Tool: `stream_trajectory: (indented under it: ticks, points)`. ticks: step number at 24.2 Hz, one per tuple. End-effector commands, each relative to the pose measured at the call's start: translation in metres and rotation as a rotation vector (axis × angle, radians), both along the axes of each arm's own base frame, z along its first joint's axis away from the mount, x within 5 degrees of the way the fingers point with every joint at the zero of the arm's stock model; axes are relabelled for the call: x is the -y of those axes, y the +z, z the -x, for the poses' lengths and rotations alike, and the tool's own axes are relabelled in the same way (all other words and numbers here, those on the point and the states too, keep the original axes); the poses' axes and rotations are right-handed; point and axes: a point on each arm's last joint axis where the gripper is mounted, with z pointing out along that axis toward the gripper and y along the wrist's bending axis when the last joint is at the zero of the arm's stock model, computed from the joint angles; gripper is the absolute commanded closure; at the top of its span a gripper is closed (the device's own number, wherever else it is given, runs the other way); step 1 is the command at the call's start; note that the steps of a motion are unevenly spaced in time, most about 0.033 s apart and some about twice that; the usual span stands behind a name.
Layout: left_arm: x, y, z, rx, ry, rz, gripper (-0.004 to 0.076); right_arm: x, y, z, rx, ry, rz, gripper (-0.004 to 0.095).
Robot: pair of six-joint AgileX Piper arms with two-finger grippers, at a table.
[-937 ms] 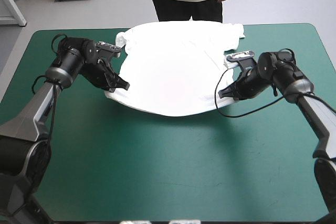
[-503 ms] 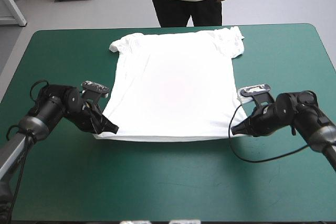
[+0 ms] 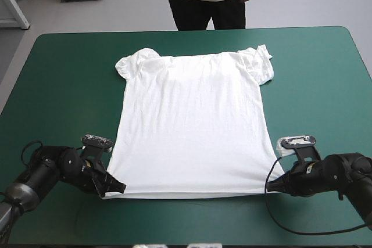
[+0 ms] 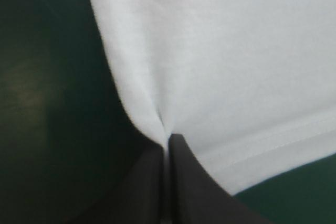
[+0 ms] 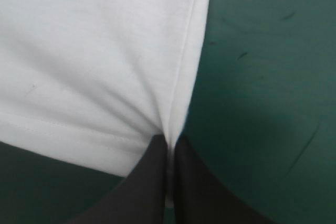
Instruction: Fold the cloth
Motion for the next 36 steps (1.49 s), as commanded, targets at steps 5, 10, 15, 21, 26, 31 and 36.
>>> stream_trajectory:
  ticks: [5, 10, 15, 21, 26, 31, 36]
  points:
    - [0.001, -0.003, 0.002, 0.049, 0.011, 0.028, 0.0733, 0.002, -0.002, 0.005, -0.013, -0.003, 0.006, 0.0923]
    - [0.001, -0.004, 0.004, 0.034, 0.009, 0.028, 0.0733, 0.000, -0.003, 0.005, -0.037, -0.004, -0.018, 0.0740]
    - [0.004, -0.003, 0.006, 0.009, 0.000, 0.066, 0.0714, -0.004, -0.001, 0.005, -0.042, -0.011, -0.064, 0.0599]
    - [0.020, 0.017, 0.005, 0.053, -0.035, 0.244, 0.0299, -0.005, 0.037, -0.004, 0.119, -0.005, -0.086, 0.0599]
    - [0.017, 0.071, -0.025, 0.365, 0.025, 0.236, 0.0262, -0.003, 0.092, -0.026, 0.363, 0.001, -0.047, 0.0599]
    - [0.010, 0.105, -0.072, 0.572, 0.115, 0.119, 0.0262, -0.004, 0.120, -0.052, 0.478, 0.001, -0.007, 0.0599]
    - [0.003, 0.099, -0.140, 0.526, 0.232, 0.092, 0.0262, -0.010, 0.115, -0.083, 0.441, 0.006, 0.006, 0.0599]
